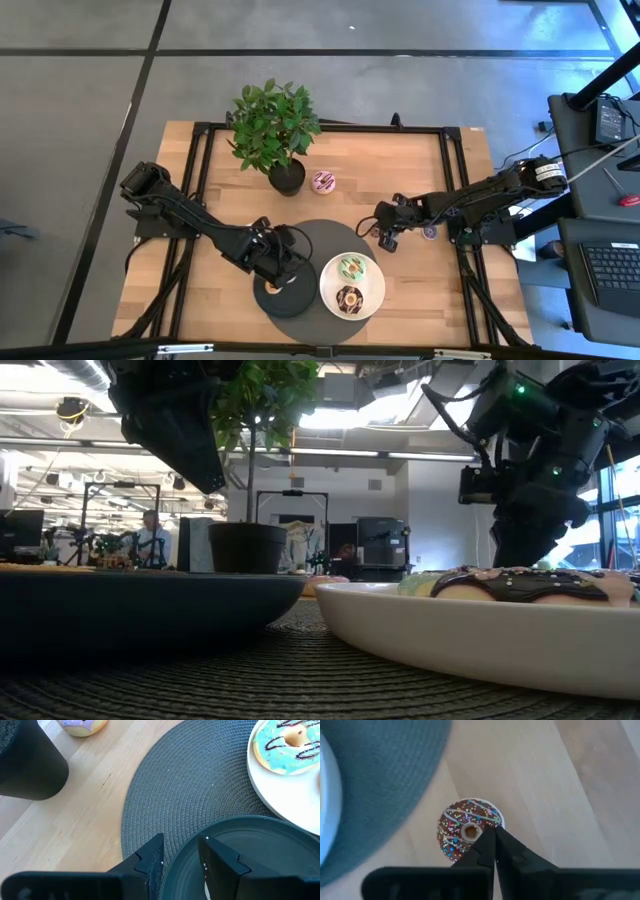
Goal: Pick & Place donuts
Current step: Put the small brown sprinkled donut into the black plate
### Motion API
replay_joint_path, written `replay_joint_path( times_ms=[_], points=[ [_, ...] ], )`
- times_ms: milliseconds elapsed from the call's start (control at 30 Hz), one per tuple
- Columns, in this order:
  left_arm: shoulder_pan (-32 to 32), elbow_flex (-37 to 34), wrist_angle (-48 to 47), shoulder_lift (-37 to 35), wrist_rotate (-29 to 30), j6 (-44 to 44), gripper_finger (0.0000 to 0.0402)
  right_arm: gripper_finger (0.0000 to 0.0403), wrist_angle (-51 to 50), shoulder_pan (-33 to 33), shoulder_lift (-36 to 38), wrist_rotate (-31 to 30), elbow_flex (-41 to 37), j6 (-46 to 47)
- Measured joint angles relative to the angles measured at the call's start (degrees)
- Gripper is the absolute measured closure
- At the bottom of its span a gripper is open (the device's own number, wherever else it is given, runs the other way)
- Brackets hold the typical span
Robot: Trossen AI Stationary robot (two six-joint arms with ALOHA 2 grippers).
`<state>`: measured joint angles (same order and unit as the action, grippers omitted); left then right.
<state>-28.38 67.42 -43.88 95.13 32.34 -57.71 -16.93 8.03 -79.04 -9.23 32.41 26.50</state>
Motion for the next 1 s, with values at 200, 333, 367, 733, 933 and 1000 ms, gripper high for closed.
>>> replay_joint_path(
  times_ms=[200, 333, 367, 733, 933, 1000],
  points=[
    [0.0, 0.0, 0.0, 0.0, 0.0, 0.0, 0.0285, 0.0398, 0.9, 0.0, -0.1, -0.1, 8.3, -6.7],
    [0.0, 0.0, 0.5, 0.0, -0.1, 0.0, 0.0288, 0.0399, 6.0, 0.0, -2.8, -0.1, 14.3, -15.7],
    [0.0, 0.0, 0.5, 0.0, 0.0, 0.0, 0.0287, 0.0399, 6.9, 0.0, -4.3, -0.1, 16.0, -17.2],
    [1.6, 0.0, 0.8, 0.0, 0.6, -0.1, 0.0293, 0.0399, 5.8, 0.0, -26.9, 3.8, 33.0, -25.7],
    [1.7, 0.0, 1.2, 0.0, 1.5, -0.1, 0.0298, 0.0395, 4.3, 0.0, -31.1, 3.9, 37.4, -28.2],
    [1.9, 0.0, 2.3, 0.0, 1.9, -0.1, 0.0299, 0.0386, 4.4, 0.0, -31.4, 3.9, 37.9, -28.7]
  ],
)
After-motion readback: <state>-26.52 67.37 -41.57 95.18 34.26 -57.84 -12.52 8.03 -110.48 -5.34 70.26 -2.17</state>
